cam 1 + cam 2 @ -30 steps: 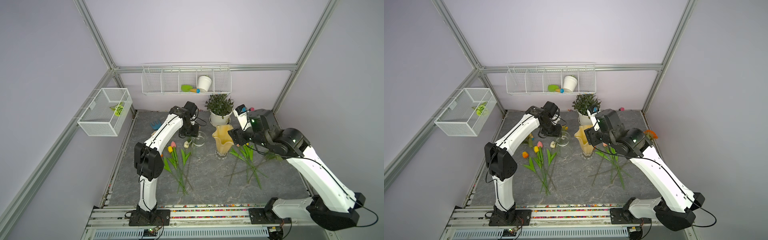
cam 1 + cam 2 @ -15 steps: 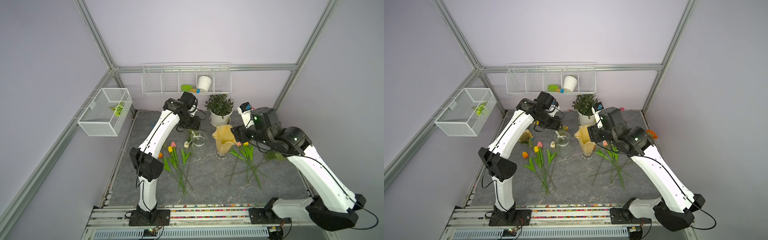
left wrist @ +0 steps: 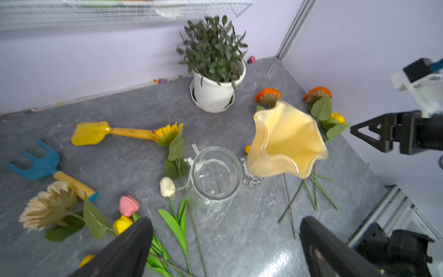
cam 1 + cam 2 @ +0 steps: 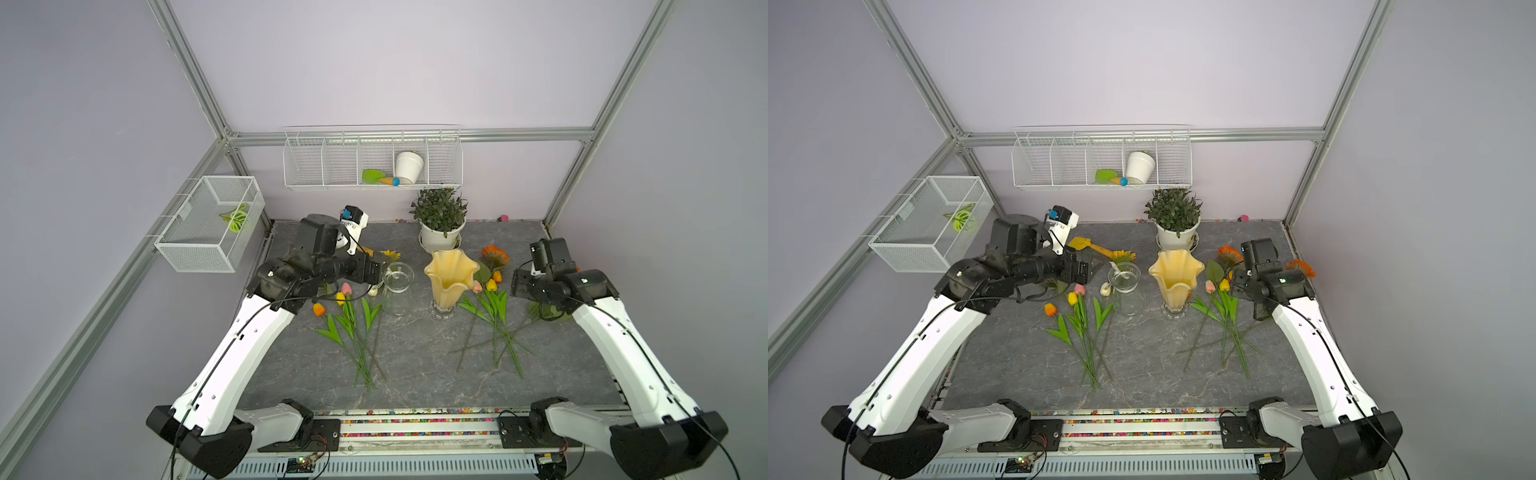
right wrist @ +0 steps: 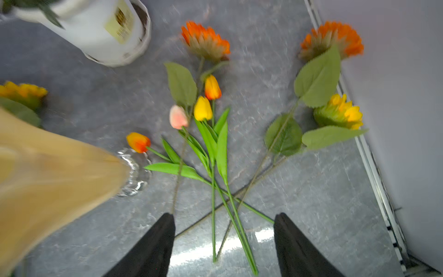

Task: Arrange the flowers in different vases according to their variety
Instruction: Pick up the flower at the center of the board.

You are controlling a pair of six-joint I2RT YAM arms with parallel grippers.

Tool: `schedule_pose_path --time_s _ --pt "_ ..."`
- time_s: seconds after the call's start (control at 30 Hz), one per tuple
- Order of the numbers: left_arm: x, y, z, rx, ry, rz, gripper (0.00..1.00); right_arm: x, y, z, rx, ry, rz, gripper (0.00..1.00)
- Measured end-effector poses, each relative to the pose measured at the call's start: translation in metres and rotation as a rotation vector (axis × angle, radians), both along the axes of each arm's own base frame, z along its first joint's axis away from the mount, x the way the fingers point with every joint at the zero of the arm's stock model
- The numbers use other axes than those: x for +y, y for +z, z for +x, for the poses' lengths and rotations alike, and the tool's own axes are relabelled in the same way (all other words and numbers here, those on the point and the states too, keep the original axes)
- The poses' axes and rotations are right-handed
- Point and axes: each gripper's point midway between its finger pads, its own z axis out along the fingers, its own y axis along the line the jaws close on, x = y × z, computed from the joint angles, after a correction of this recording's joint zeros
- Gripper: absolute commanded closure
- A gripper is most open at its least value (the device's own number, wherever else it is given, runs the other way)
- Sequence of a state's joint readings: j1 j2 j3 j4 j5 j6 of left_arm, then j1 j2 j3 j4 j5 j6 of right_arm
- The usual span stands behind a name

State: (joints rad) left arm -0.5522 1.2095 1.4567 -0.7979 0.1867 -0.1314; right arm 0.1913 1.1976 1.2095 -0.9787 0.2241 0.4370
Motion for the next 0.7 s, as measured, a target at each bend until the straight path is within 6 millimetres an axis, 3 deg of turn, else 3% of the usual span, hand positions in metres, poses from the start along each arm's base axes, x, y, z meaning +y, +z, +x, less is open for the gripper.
schedule_pose_path --time_s 0.07,0.2,0.47,0.7 --pt "-0.001 -0.013 -0.003 -0.003 -0.010 -0.015 0.00 0.008 -0.023 -0.002 0.061 0.014 0.044 0.46" --pt "-0.003 -0.028 -0.002 -0.002 -0.007 -0.033 0.00 0.034 -0.048 0.012 0.128 0.076 0.154 0.57" --pt "0.002 -0.062 -0.002 0.048 0.049 -0.050 0.00 0.068 -0.090 0.033 0.222 0.128 0.264 0.57" --pt "0.005 -0.065 -0.004 0.053 0.061 -0.054 0.00 0.074 -0.124 0.046 0.282 0.095 0.274 0.51"
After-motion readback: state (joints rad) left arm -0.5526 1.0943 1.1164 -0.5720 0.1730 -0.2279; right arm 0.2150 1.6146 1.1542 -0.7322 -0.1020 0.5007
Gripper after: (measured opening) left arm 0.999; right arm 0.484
